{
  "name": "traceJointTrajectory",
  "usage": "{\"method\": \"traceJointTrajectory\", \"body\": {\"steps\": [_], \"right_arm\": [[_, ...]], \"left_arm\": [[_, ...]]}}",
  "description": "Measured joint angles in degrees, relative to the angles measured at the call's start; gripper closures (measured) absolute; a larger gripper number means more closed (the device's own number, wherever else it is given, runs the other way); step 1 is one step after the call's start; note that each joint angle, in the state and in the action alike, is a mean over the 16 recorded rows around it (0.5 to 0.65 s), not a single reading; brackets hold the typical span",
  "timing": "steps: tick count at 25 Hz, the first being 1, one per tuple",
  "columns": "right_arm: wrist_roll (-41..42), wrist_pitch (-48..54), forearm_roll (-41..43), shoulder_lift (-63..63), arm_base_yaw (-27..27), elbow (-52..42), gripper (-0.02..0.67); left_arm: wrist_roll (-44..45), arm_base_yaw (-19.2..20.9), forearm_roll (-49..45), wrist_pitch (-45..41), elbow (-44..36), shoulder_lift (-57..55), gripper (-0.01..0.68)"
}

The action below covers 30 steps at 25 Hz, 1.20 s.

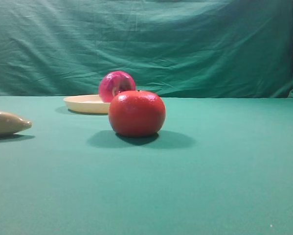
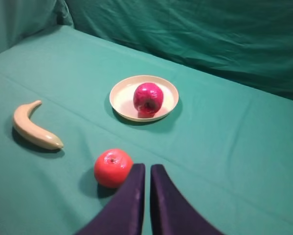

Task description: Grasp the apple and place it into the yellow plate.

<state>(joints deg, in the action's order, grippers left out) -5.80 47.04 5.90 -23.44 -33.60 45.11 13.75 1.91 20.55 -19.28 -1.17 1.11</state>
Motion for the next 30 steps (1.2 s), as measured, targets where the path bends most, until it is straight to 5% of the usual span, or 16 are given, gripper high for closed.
{"method": "traceJointTrajectory", "body": {"steps": [11,22,30], "right_arm": [[-0.16,-4.53,4.63,6.04,6.30,-7.88,0.649],[-0.21,-16.52,3.78,17.22,20.66,-26.71,0.649],[-0.26,-22.35,1.74,22.81,25.70,-39.20,0.649]], "left_arm": [[0.00,0.00,0.00,0.00,0.00,0.00,0.516],[0.00,0.00,0.00,0.00,0.00,0.00,0.516],[0.00,0.00,0.00,0.00,0.00,0.00,0.516]]}}
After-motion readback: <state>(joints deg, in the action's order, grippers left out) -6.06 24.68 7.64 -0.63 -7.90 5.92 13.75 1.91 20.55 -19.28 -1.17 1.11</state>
